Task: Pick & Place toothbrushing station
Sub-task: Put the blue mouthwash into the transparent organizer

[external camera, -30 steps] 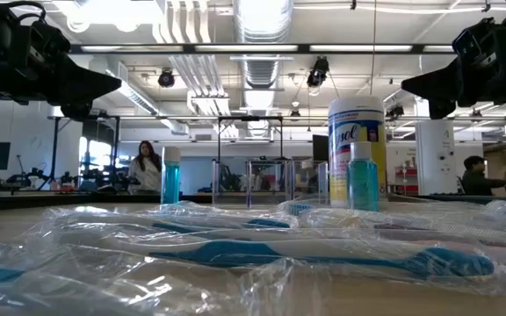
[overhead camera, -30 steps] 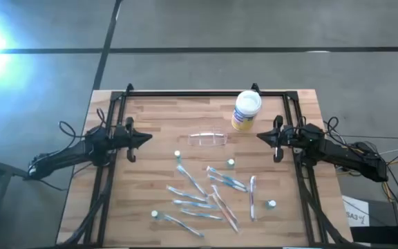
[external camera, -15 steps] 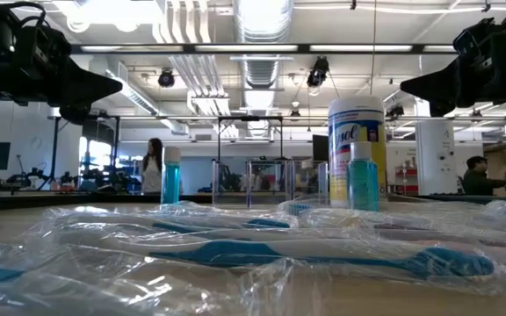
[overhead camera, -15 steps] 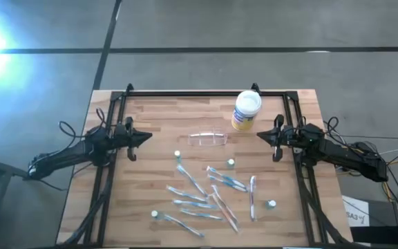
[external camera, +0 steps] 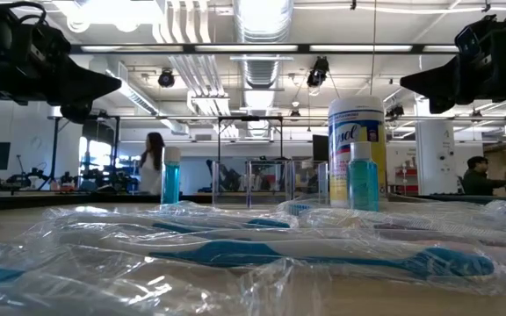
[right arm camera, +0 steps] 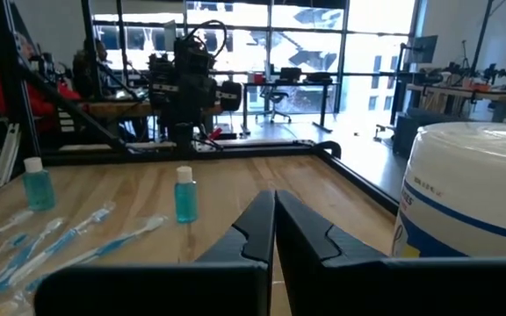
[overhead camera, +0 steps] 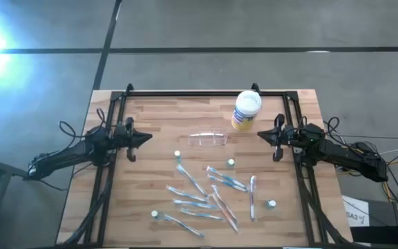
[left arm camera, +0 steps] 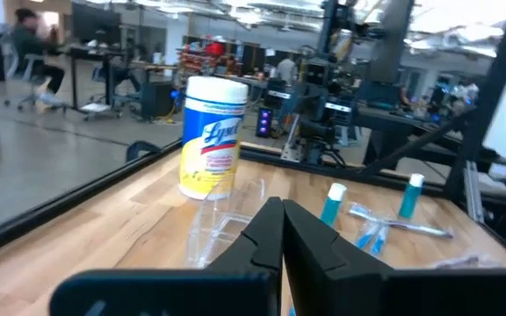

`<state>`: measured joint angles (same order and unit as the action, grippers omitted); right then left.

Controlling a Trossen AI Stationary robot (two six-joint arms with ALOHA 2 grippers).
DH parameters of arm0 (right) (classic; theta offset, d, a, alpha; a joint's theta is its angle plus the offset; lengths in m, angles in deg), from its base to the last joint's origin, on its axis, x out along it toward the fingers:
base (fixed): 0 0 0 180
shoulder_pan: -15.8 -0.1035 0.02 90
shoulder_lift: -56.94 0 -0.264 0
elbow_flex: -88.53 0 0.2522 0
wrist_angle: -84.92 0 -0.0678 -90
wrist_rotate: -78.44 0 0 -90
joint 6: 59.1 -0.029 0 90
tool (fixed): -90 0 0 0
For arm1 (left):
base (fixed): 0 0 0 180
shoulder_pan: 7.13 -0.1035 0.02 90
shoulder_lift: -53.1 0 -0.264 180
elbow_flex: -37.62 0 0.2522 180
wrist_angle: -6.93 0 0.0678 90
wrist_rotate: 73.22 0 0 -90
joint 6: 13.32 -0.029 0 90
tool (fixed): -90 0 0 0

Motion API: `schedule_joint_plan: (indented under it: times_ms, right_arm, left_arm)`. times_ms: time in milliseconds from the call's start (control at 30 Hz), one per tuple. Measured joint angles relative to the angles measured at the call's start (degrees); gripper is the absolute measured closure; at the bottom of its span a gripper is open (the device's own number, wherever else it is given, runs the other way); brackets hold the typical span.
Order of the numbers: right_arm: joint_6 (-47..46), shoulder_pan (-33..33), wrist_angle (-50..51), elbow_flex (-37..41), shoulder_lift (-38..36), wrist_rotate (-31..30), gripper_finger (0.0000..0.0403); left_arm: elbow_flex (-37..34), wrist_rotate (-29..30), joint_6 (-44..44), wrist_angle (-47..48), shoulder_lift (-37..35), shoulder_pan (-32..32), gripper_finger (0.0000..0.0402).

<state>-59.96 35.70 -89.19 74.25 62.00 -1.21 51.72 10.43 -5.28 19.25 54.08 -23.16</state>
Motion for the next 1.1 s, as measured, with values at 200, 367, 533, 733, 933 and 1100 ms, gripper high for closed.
schedule_joint_plan:
  times_ms: [200, 367, 533, 733, 933, 1100]
  right_arm:
    - [3.0, 0.0, 0.3, 0.0, 0.0, 0.0, 0.0394]
    - [4.7, 0.0, 0.0, 0.0, 0.0, 0.0, 0.0394]
    - [4.0, 0.0, 0.0, 0.0, 0.0, 0.0, 0.0394]
    - [3.9, 0.0, -0.2, 0.0, 0.0, 0.0, 0.0394]
    - [3.8, 0.0, -0.2, 0.0, 0.0, 0.0, 0.0394]
    - [3.8, 0.0, -0.2, 0.0, 0.0, 0.0, 0.0394]
  left_arm:
    - [0.0, -0.4, -2.0, -0.6, 0.0, 0.0, 0.0393]
    - [0.1, -1.4, -2.4, -8.0, 0.0, 0.0, 0.0389]
    - [4.6, -1.7, -4.5, -10.9, 1.3, 0.0, 0.0394]
    - [14.0, -3.4, -8.5, -10.8, 8.5, 0.0, 0.0394]
    - [25.9, -3.2, -8.3, -4.6, 21.3, 0.0, 0.0398]
    - [37.2, -2.6, -9.2, 5.1, 34.1, 0.0, 0.0394]
